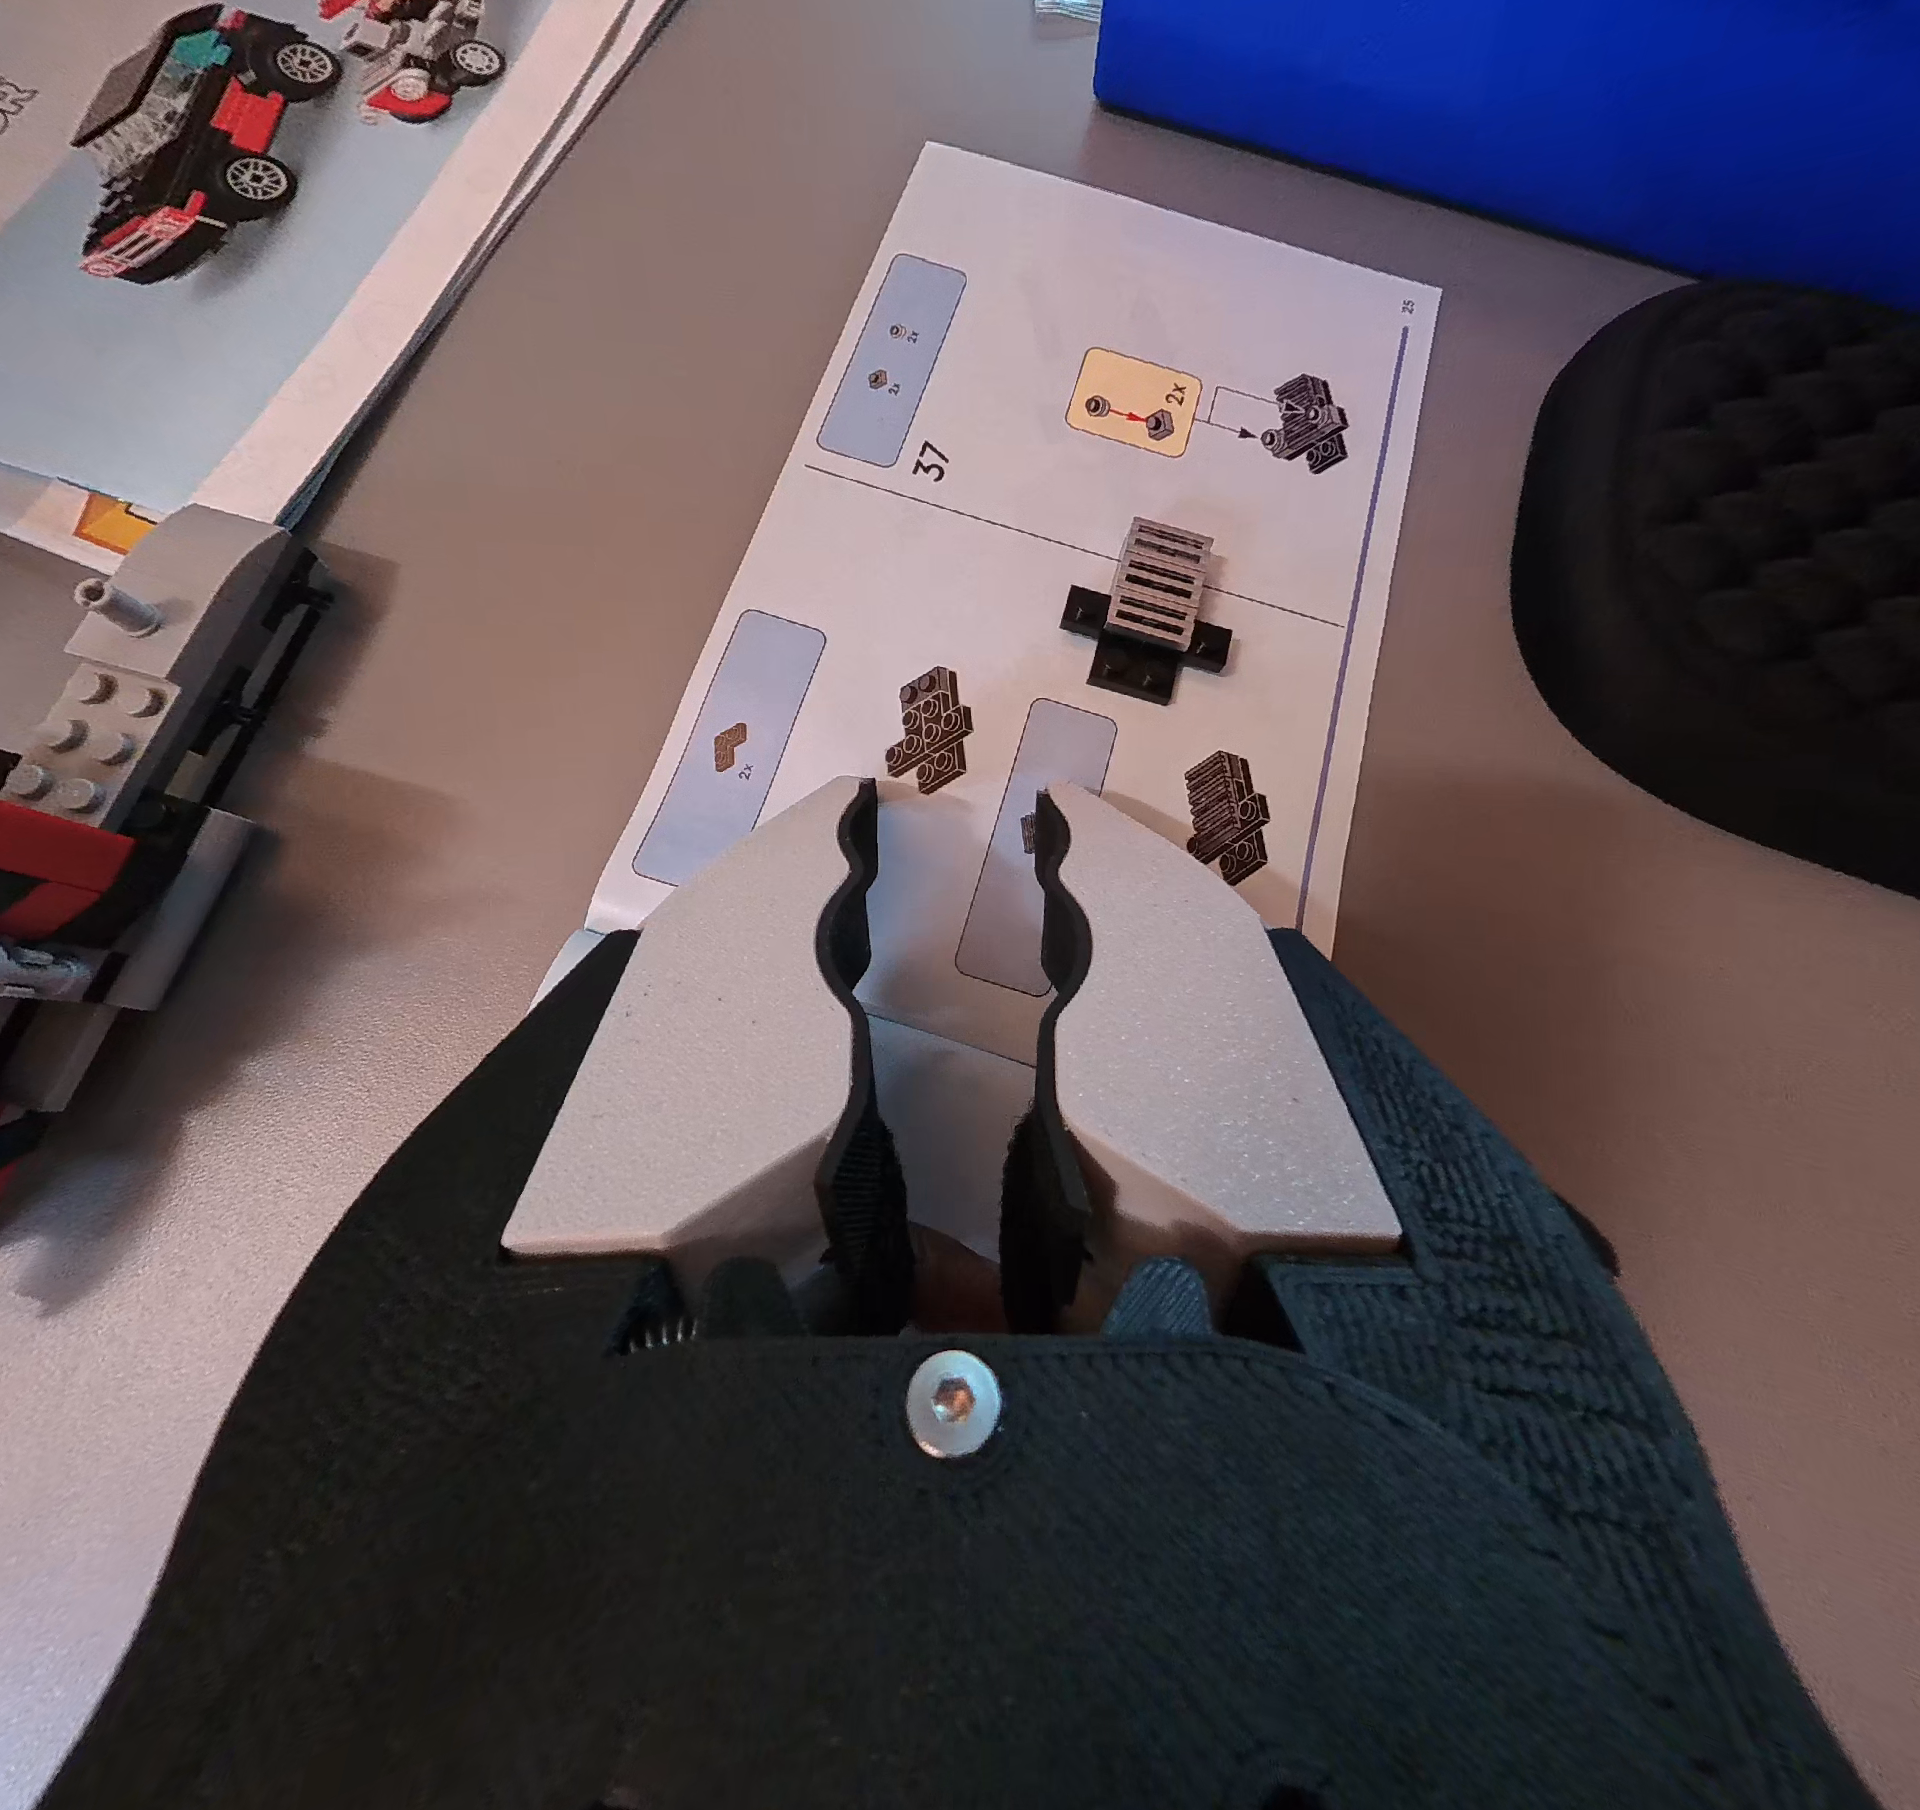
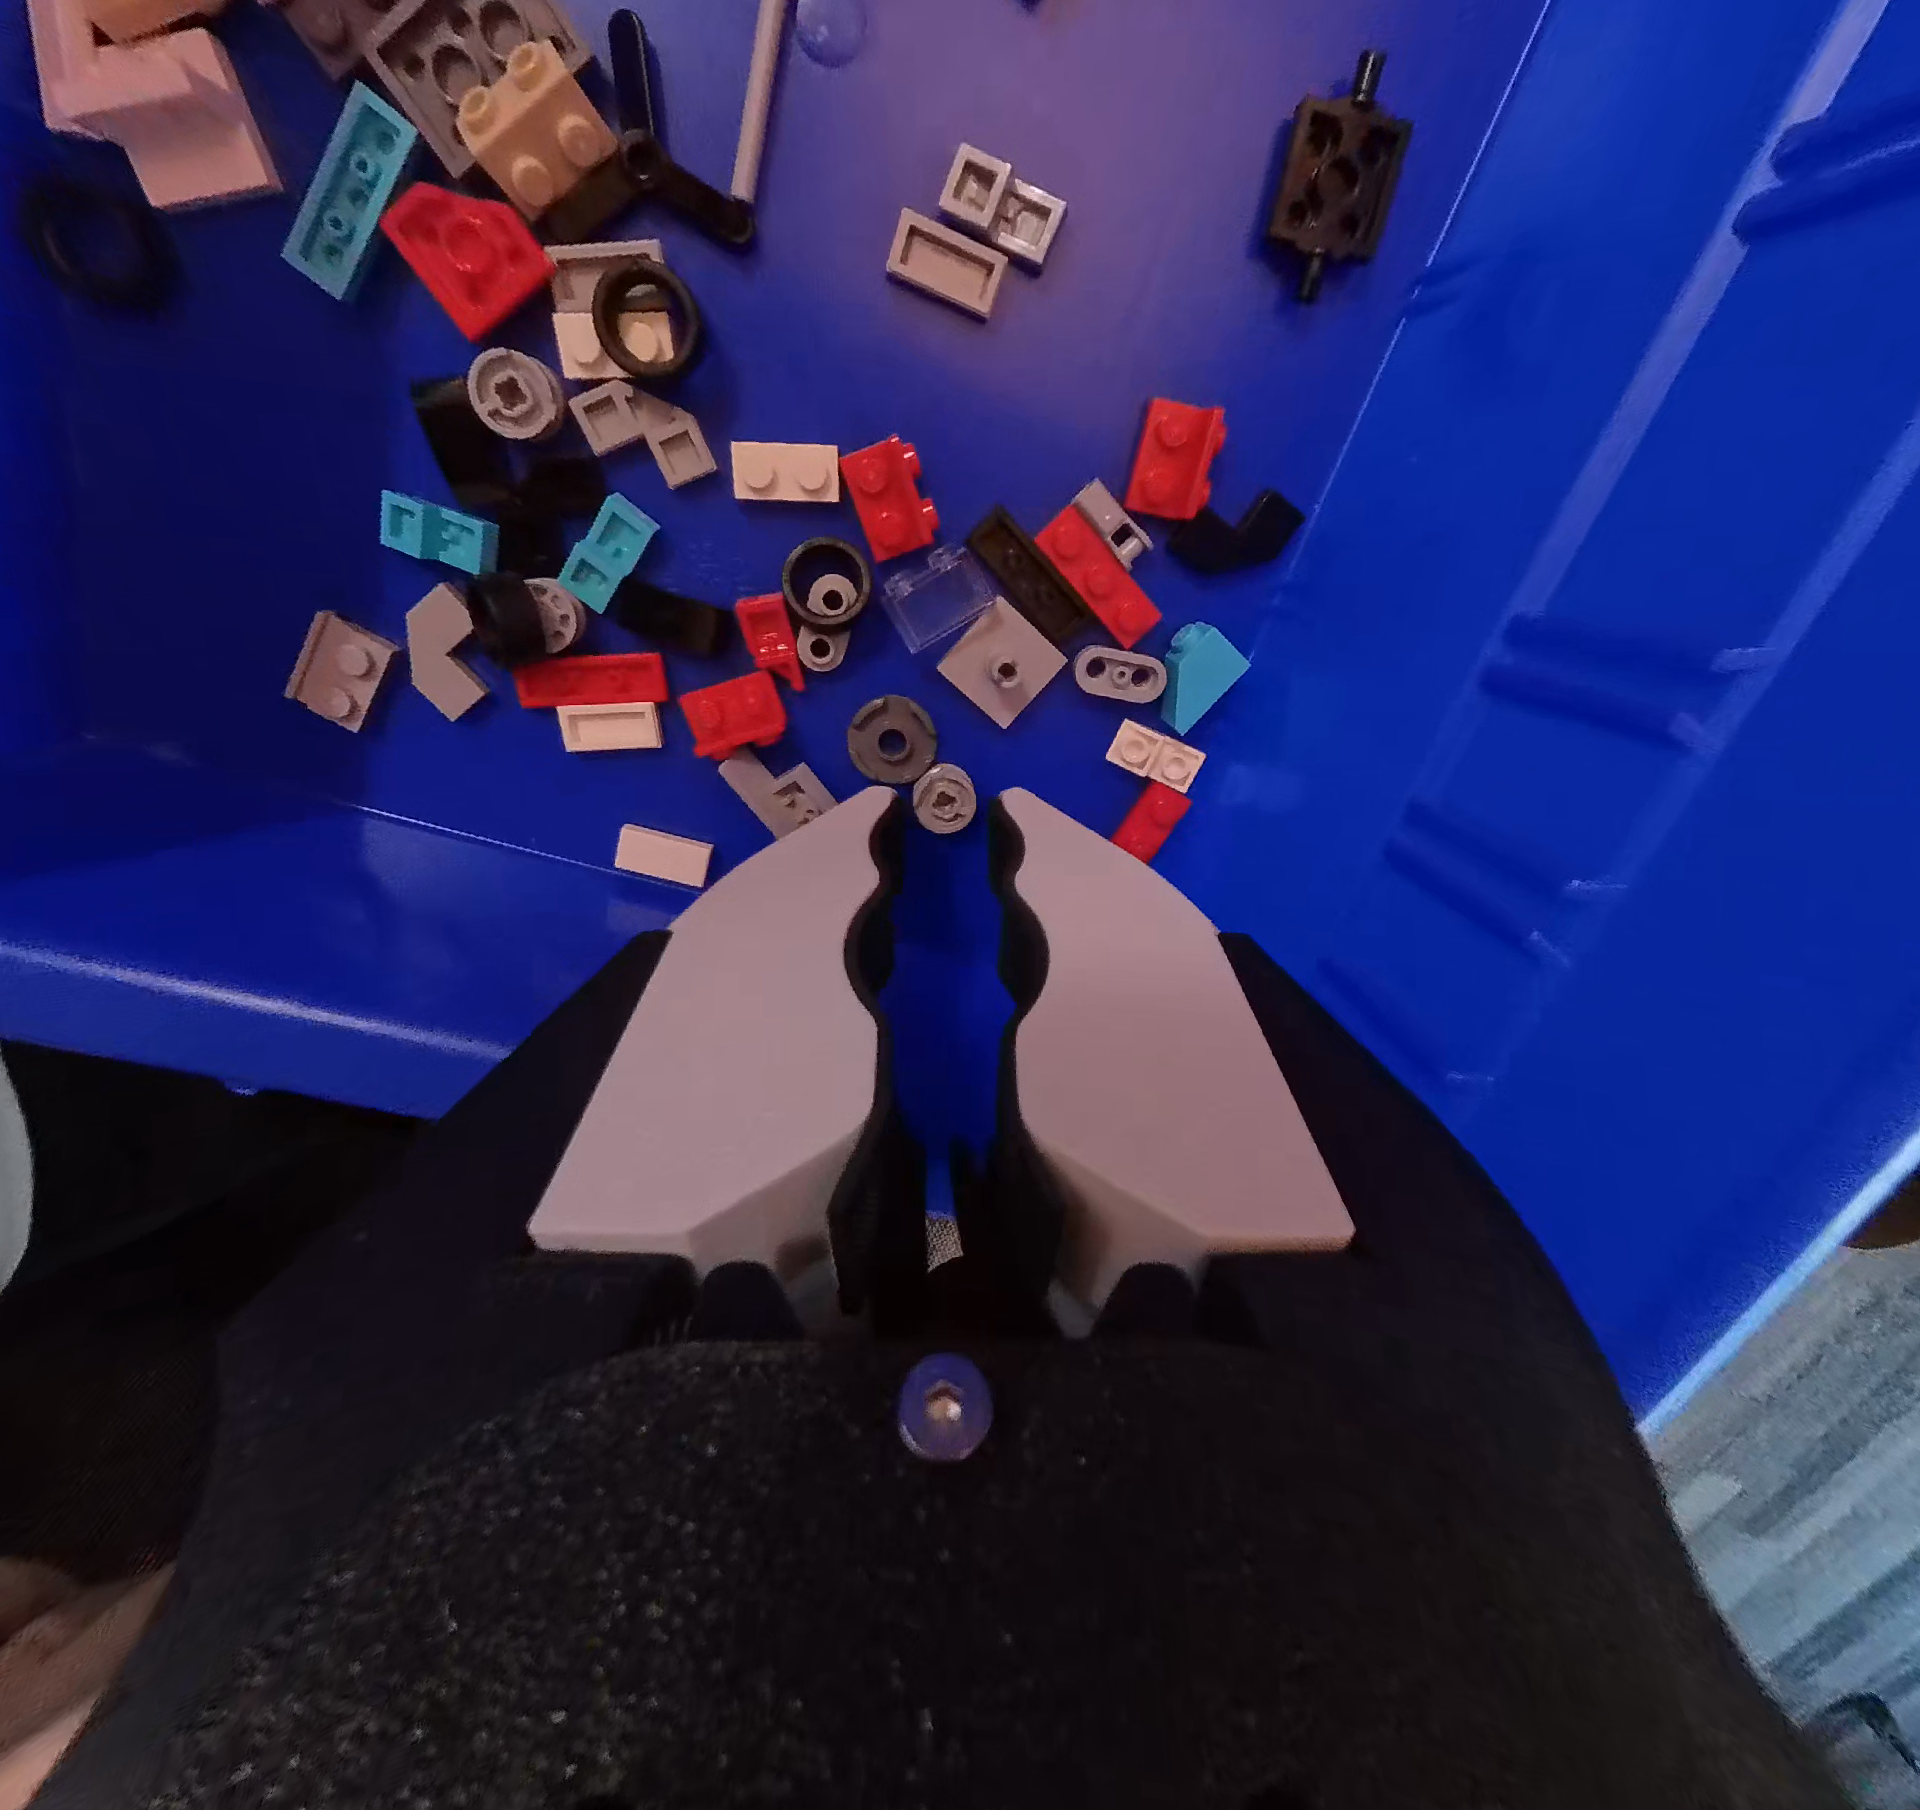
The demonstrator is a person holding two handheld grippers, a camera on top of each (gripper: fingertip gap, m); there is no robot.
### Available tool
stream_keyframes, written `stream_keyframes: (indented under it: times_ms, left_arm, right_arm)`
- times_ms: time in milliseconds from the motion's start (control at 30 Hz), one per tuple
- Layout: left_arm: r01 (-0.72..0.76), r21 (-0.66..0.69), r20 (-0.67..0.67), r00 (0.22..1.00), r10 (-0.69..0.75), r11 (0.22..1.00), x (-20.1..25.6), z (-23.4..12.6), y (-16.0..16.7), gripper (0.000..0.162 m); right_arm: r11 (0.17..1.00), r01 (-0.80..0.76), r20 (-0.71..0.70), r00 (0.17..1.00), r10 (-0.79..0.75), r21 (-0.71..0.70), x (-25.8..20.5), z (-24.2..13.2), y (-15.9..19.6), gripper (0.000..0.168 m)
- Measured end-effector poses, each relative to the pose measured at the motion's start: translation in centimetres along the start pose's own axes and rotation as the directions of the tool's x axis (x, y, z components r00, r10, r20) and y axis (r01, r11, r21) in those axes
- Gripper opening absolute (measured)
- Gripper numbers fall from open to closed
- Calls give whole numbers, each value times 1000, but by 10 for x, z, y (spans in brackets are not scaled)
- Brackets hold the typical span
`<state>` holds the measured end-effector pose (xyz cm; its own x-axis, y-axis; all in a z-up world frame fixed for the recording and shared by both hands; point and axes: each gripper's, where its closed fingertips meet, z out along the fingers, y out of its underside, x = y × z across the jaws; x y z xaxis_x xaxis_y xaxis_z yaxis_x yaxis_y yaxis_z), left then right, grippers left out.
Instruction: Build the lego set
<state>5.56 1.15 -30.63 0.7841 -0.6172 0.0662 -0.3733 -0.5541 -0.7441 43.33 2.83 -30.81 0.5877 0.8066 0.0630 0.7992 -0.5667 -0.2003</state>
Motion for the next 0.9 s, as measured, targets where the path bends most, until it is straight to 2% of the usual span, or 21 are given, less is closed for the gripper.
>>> stream_keyframes:
  times_ms: [200,467,800,900]
  left_arm:
    - [-1,0,-1,1000,1,1000,0,0,0,30]
    - [2,2,-5,1000,-2,1000,0,0,0,30]
    - [1,2,-9,1000,-1,1000,1,0,0,31]
    - [1,2,-9,1000,-1,1000,0,0,0,31]
  right_arm:
    - [1000,5,12,1000,-5,-10,1,1,0,12]
    - [1000,17,-39,999,-17,4,9,-10,-3,12]
    - [999,32,-8,999,-32,-21,3,-4,-6,12]
    - [999,36,-30,999,-36,-17,6,-7,-9,18]
